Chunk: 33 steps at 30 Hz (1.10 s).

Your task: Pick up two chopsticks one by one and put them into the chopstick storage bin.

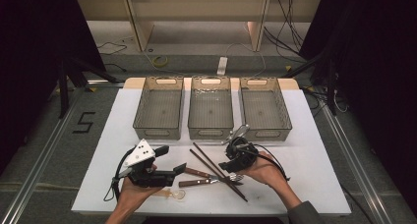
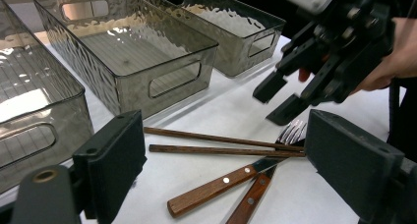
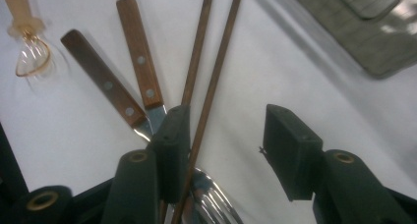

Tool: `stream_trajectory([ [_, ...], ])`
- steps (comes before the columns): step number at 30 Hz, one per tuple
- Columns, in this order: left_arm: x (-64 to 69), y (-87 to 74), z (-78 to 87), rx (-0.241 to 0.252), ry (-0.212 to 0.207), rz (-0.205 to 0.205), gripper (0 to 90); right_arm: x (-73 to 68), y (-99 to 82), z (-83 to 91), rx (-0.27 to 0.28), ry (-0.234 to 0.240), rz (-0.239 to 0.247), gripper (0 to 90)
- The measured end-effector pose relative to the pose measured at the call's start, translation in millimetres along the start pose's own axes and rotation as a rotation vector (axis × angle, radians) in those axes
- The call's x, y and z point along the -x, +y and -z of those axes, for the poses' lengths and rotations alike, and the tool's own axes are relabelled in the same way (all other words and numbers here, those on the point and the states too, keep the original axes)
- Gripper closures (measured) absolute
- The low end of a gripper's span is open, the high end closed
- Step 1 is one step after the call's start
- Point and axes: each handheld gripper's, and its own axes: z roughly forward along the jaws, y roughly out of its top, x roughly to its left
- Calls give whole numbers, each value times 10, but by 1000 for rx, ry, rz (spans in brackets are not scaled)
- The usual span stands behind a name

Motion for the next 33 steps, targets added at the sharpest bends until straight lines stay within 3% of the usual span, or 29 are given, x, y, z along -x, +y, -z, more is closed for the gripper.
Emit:
stream_trajectory([
  [7,-3,3,10,4,3,1,151,-48,18,-182,-63,20,5,603],
  [16,-4,3,14,3,3,0,151,-69,21,-273,-106,27,1,681],
  [24,0,5,14,2,1,-4,151,-105,8,-370,-152,6,21,747],
  [33,-1,4,12,0,1,-5,151,-98,9,-373,-151,-13,17,852],
])
